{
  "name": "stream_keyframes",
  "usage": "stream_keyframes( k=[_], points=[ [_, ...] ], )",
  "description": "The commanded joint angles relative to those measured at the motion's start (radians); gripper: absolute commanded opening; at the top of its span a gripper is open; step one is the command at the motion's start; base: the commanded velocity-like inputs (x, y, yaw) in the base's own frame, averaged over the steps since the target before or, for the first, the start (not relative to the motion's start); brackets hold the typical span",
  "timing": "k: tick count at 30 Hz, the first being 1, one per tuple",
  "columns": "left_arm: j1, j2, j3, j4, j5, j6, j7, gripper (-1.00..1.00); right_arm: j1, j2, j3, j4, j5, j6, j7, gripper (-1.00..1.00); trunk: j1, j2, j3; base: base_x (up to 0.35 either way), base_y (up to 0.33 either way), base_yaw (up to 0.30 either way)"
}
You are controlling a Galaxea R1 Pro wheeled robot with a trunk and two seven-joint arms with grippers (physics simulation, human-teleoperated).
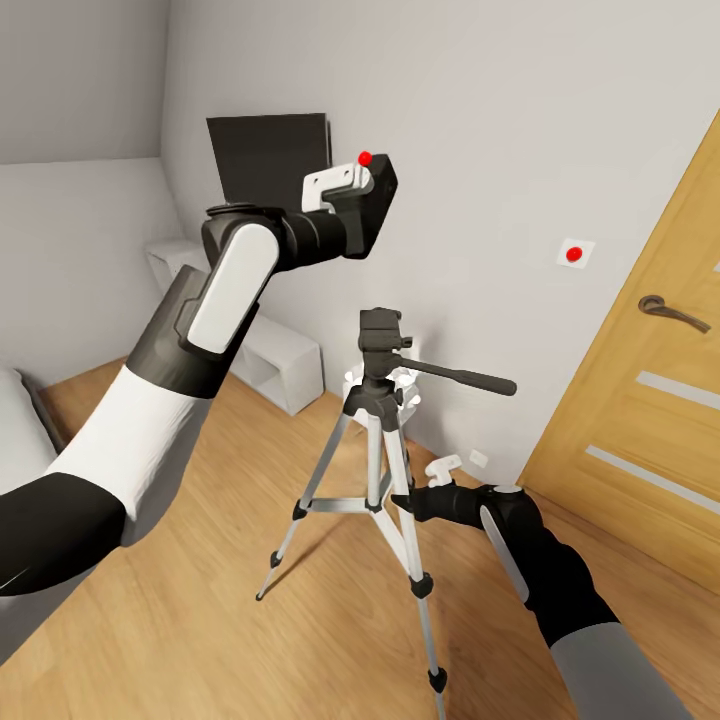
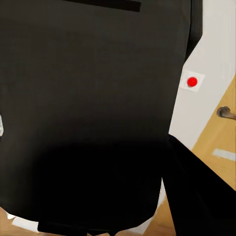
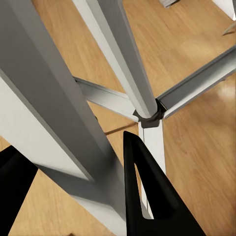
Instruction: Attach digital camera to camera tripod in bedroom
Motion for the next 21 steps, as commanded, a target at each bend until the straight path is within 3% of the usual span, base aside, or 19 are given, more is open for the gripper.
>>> stream_keyframes(
  k=[1,6,13,16,21],
  points=[
    [-0.001,0.0,-0.001,0.013,0.01,-0.017,0.009,-1.0,-0.001,-0.001,0.001,-0.001,0.001,0.005,-0.001,-1.0,0.001,-0.002,-0.002,0.0,0.0,0.0],
    [-0.001,0.002,-0.001,0.056,0.01,-0.076,0.002,-1.0,-0.001,-0.001,0.001,-0.001,0.001,0.005,-0.001,-1.0,0.001,-0.002,-0.002,0.0,0.0,0.0],
    [-0.001,0.008,-0.005,0.084,0.008,-0.105,-0.008,-1.0,-0.001,0.0,0.002,-0.001,0.001,0.005,-0.001,-1.0,0.001,-0.002,-0.002,0.0,0.0,0.0],
    [-0.001,0.009,-0.025,0.086,0.008,-0.107,-0.01,-1.0,-0.001,0.0,0.002,-0.001,0.001,0.005,-0.001,-1.0,0.001,-0.002,-0.002,0.0,0.0,0.0],
    [-0.001,0.013,-0.096,0.082,0.007,-0.106,-0.016,-1.0,-0.001,0.0,0.002,-0.004,0.001,0.005,-0.001,-1.0,0.001,-0.002,-0.002,0.0,0.0,0.0]
  ],
)
